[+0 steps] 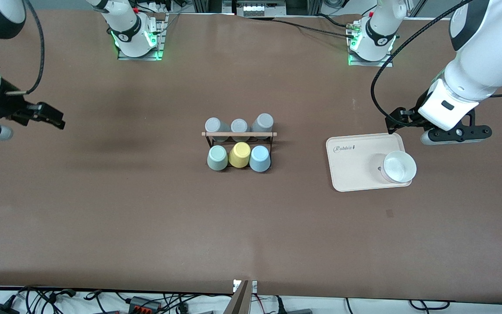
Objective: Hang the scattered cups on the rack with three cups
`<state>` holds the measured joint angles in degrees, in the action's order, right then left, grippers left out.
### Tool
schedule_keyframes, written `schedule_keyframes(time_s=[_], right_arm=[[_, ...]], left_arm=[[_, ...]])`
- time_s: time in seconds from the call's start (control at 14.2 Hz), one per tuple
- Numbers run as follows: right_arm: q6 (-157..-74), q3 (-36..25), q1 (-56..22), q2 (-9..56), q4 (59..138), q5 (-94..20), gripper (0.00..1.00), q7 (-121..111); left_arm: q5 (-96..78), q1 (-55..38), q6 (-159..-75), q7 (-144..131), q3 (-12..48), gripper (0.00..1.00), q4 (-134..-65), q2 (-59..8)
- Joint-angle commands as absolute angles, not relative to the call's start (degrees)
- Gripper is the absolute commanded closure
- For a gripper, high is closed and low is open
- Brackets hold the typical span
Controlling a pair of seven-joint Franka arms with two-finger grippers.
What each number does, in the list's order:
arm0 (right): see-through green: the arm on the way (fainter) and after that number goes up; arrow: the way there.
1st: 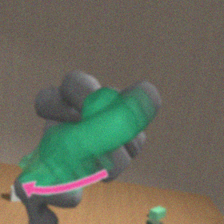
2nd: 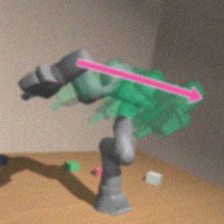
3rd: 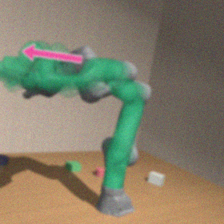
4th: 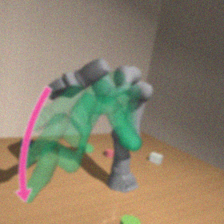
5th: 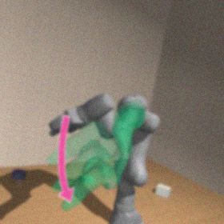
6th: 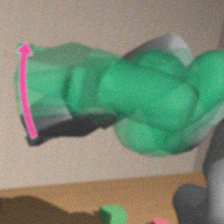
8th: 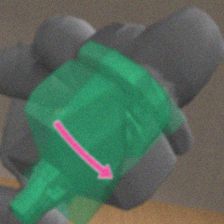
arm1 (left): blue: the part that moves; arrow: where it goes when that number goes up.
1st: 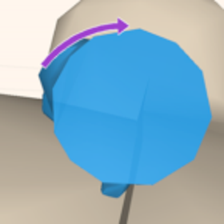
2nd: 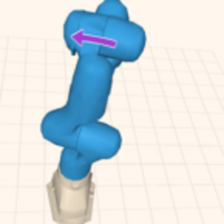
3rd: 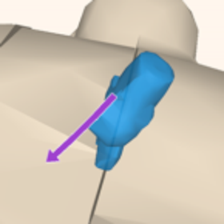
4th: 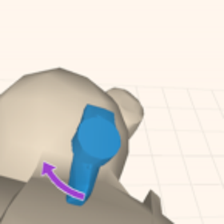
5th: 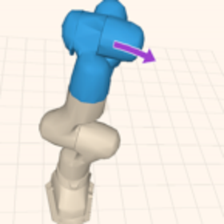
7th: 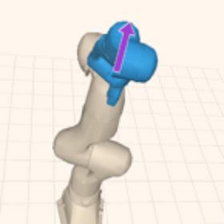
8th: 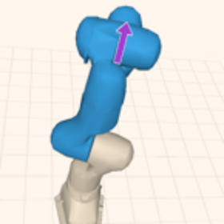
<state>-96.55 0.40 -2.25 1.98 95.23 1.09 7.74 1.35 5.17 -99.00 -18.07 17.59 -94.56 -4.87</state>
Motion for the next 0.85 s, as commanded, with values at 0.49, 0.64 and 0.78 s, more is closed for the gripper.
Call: schedule_keyframes(time_s=[0.49,0.64,0.78], right_arm=[[-96.7,1.1,-1.5,3.0,91.1,1.2,0.0,6.9],[-95.9,1.1,-1.3,3.0,90.8,1.4,0.0,6.3],[-95.2,1.1,-1.3,3.0,90.5,1.4,0.0,6.5]], left_arm=[[0.9,5.9,-98.8,-17.1,18.0,0.0,-94.0,-4.7],[0.9,5.9,-98.8,-17.1,18.0,0.0,-94.0,-4.7],[0.9,5.9,-98.8,-17.1,18.0,0.0,-94.0,-4.7]])
